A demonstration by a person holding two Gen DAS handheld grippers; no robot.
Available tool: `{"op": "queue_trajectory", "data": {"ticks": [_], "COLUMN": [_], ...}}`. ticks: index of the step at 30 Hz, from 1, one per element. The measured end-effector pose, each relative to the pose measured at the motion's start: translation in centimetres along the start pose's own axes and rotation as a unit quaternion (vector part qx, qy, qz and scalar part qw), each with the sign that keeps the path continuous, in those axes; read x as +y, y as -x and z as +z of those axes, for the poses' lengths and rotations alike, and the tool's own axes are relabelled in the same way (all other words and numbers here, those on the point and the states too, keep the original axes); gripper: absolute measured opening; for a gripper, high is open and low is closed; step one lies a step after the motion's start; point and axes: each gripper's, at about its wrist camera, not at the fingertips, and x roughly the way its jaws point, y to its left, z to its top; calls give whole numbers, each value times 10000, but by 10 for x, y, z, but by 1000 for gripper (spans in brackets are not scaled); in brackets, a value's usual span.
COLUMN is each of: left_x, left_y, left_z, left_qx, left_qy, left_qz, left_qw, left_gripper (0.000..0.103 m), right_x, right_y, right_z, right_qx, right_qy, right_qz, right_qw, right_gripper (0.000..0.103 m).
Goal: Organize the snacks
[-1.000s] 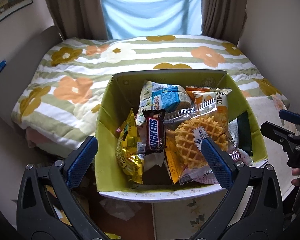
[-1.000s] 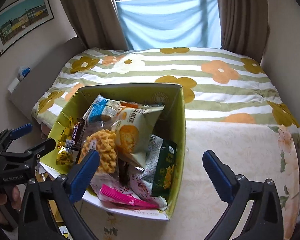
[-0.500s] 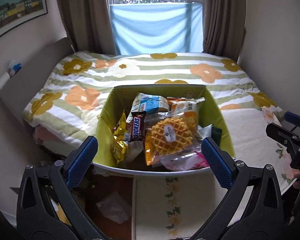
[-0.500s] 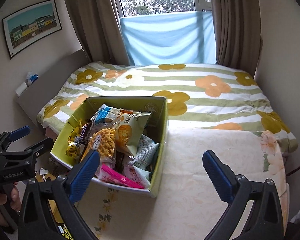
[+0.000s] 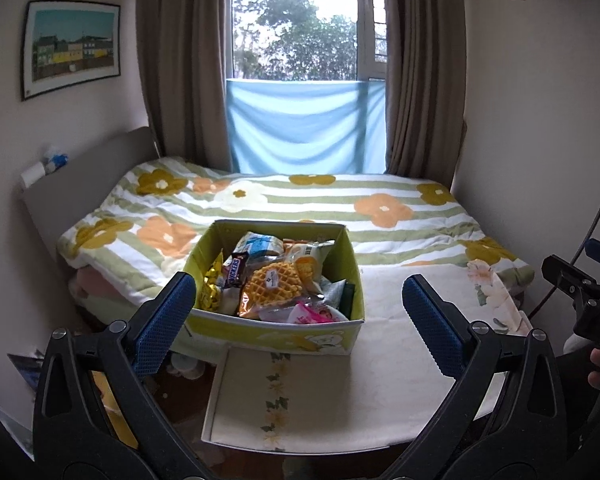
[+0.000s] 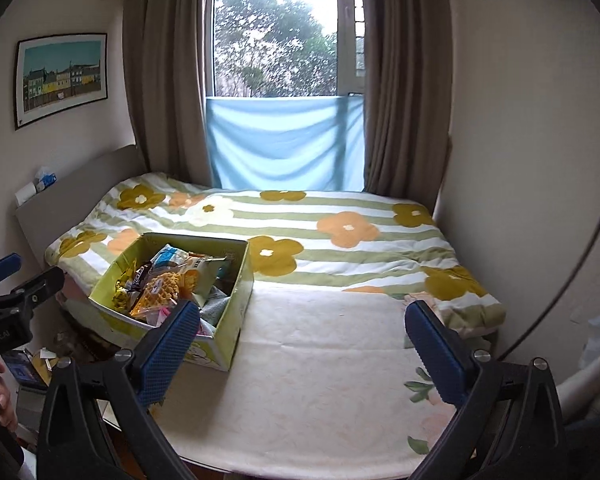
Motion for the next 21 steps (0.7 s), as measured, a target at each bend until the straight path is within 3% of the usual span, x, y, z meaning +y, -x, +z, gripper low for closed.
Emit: {"op": "queue_trajectory", "data": {"ticks": [9, 21], "left_x": [-30, -46], "left_y": [37, 43], "left_z": [-23, -28], "left_qx": [-113, -134], "left_qy": [-91, -176], "left_qz": [-69, -130], "left_qw": [9999, 9997], "left_gripper": [103, 103], "right_x": [-18, -29], "right_y": [34, 47], "right_z": [-27, -33], "right_qx": [-108, -263], "right_qy": [-70, -180], "right_qz": [-242, -379], "right_qw": [9996, 9988], "right_gripper": [102, 102]}}
